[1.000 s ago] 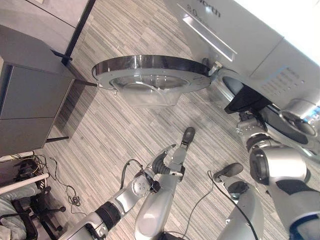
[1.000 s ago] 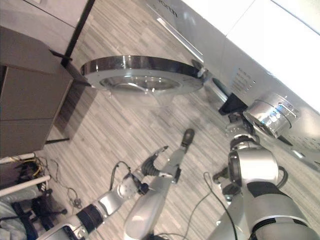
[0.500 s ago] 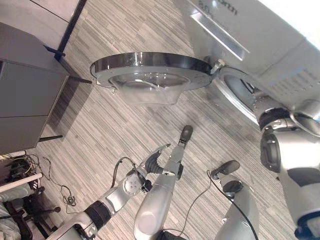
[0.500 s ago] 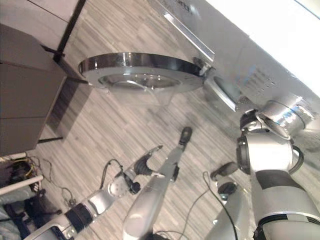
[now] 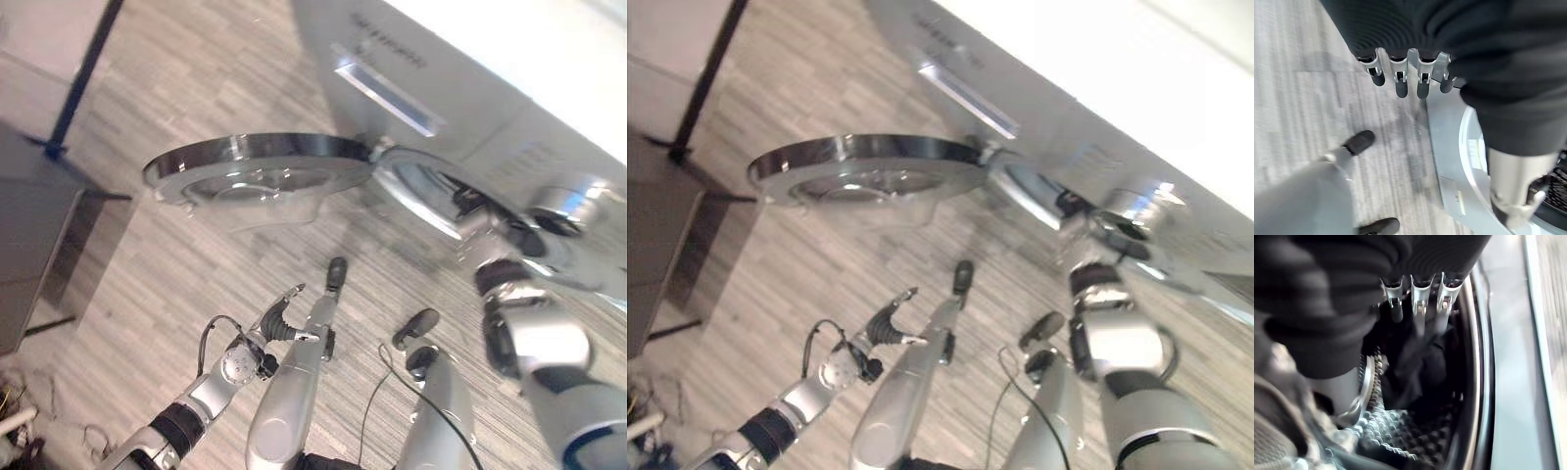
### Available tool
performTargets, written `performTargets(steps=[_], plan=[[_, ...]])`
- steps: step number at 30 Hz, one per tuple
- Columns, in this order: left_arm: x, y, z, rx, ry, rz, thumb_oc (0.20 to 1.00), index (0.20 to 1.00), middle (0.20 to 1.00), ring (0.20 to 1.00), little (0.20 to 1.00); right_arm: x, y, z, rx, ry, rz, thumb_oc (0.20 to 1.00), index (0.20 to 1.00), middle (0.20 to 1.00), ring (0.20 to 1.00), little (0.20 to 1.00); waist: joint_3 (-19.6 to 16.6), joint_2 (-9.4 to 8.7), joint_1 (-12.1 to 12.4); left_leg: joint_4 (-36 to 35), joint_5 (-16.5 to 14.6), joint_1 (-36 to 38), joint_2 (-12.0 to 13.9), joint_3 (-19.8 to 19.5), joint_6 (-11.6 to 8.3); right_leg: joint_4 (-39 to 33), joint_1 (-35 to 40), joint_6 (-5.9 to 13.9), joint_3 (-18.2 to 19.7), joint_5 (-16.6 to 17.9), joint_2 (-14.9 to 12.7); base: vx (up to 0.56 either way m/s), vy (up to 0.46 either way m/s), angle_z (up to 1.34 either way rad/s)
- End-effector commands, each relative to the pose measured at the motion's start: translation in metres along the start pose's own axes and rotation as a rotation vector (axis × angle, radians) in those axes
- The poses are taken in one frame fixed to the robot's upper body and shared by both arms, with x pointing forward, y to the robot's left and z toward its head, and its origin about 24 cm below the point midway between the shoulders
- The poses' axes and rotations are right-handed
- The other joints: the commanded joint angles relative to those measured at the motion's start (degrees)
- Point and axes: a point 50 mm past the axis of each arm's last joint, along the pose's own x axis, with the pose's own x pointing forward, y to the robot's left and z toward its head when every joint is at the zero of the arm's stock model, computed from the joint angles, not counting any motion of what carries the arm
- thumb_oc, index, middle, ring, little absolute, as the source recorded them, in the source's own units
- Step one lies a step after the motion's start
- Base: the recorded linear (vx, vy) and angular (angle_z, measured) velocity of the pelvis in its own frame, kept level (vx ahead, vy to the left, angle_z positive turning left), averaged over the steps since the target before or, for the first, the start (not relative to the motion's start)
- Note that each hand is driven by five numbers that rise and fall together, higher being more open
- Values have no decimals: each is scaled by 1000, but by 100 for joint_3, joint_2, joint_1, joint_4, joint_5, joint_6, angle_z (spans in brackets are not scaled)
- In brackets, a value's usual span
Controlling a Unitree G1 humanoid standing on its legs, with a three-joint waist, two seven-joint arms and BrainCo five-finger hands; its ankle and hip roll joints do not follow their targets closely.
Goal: Grab the laundry basket,head to the washer,open it,put in the laundry and shut it.
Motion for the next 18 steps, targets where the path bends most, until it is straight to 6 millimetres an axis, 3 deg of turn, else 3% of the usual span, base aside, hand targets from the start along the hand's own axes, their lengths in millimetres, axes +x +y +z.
performTargets(steps=[1,3,4,9,11,12,15,18], plan=[[-4,-28,-3,-69,5,-45,1000,1000,1000,1000,1000,-11,-44,3,-66,-72,-3,1000,1000,1000,1000,1000,-507,268,33,134,-514,123,449,338,-483,-133,431,223,101,-464,459,21,40,-8],[-6,-29,-6,-77,19,-43,1000,1000,1000,1000,1000,-19,-52,-10,-79,-40,-3,1000,1000,1000,1000,1000,-526,234,-33,144,-527,152,454,351,-480,-160,462,218,111,-450,467,13,29,-11],[-6,-28,-9,-89,35,-30,1000,1000,1000,1000,1000,-32,-69,-27,-78,11,-9,1000,1000,1000,1000,1000,-526,185,-139,156,-555,208,469,369,-477,-204,519,220,126,-424,487,15,36,-16],[-22,-33,-30,-116,120,-64,1000,1000,1000,1000,1000,-76,-136,-72,-271,242,-72,1000,1000,1000,1000,1000,-692,-14,-360,117,-599,572,521,429,-475,-434,951,214,132,-346,550,35,29,-13],[-24,-34,-35,-117,140,-75,1000,1000,1000,1000,1000,-84,-148,-80,-336,303,-82,1000,1000,1000,1000,1000,-721,-47,-386,108,-603,640,524,433,-470,-476,1039,208,124,-327,561,43,5,-10],[-29,-38,-44,-113,187,-100,1000,1000,1000,1000,1000,-106,-178,-98,-503,456,-115,1000,1000,1000,1000,1000,-830,-140,-422,99,-619,783,518,435,-459,-588,1262,195,96,-287,595,74,-1,-9],[-41,-45,-63,-104,270,-134,1000,1000,1000,1000,1000,-140,-218,-113,-717,665,-124,1000,1000,1000,1000,1000,-978,-239,-490,-4,-637,1182,511,422,-463,-898,1757,203,33,-194,663,100,-17,-8],[-55,-49,-84,-120,373,-132,1000,1000,1000,1000,1000,-167,-248,-115,-808,797,-158,1000,1000,1000,1000,1000,-1168,-303,-560,-126,-647,1592,495,431,-471,-1227,2248,242,23,-90,711,115,20,-4]])
